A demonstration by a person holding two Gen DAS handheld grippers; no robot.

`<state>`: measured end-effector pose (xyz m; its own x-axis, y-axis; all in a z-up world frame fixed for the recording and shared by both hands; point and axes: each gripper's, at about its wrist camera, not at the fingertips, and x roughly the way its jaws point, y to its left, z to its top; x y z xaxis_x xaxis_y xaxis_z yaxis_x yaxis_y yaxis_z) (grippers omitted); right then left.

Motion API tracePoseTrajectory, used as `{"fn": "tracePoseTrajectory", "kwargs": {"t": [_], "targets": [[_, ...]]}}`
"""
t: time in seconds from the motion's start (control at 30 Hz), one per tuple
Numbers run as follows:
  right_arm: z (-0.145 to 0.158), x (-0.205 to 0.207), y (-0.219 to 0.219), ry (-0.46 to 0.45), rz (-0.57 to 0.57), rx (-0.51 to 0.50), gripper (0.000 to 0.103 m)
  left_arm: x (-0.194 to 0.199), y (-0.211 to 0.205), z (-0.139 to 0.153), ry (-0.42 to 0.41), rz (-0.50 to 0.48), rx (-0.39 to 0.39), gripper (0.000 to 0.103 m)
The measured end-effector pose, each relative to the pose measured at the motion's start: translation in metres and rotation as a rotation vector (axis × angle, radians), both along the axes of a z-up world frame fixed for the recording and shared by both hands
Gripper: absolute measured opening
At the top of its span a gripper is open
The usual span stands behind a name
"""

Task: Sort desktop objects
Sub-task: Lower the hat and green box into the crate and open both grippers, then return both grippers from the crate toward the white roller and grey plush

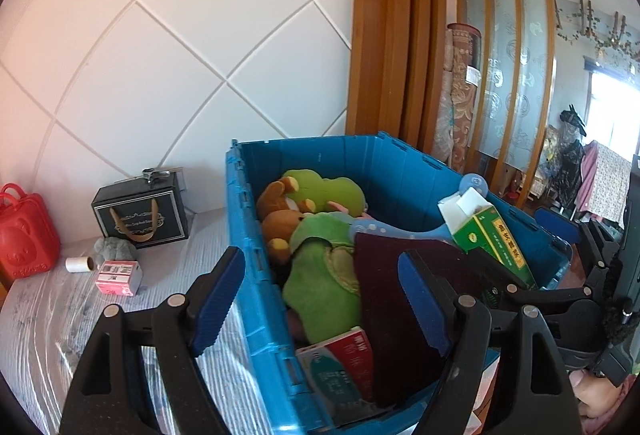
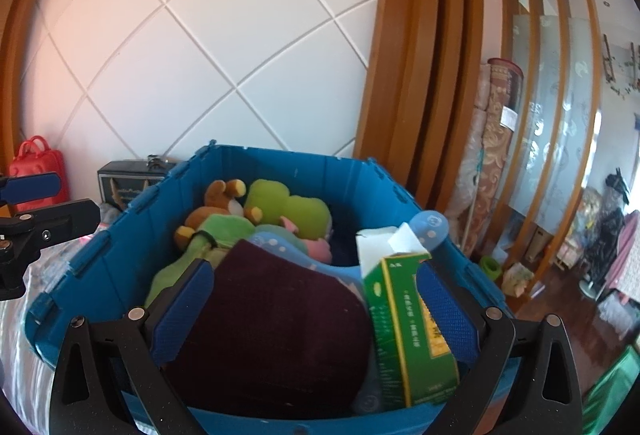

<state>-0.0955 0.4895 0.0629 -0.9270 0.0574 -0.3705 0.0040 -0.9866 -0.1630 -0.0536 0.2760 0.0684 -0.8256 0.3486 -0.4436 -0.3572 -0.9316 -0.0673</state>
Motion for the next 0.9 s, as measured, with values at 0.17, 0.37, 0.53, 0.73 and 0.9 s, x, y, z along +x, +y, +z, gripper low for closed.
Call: {"fn": "tracePoseTrajectory", "kwargs": {"t": [0.17,0.37,0.53,0.73,0.9], "targets": [[0.007,0.000,-0.035,0.015,0.030,0.024,0.103,-0.004,-0.040,-0.002,-0.002,0.036,0.027,0.079],[0.019,-0.001,-0.088,0.037,0.064,0.052,0.103,-0.016,-0.100,-0.005,-0.016,0.092,0.052,0.079],[0.029,-0.004,-0.138,0.045,0.095,0.073,0.103,-0.028,-0.156,-0.011,-0.030,0.141,0.072,0.079],[0.036,-0.007,-0.210,0.052,0.157,0.098,0.103,-0.042,-0.223,-0.024,-0.060,0.189,0.087,0.079],[0.034,-0.012,-0.267,0.034,0.227,0.110,0.103,-0.053,-0.279,-0.037,-0.090,0.242,0.098,0.079]]}}
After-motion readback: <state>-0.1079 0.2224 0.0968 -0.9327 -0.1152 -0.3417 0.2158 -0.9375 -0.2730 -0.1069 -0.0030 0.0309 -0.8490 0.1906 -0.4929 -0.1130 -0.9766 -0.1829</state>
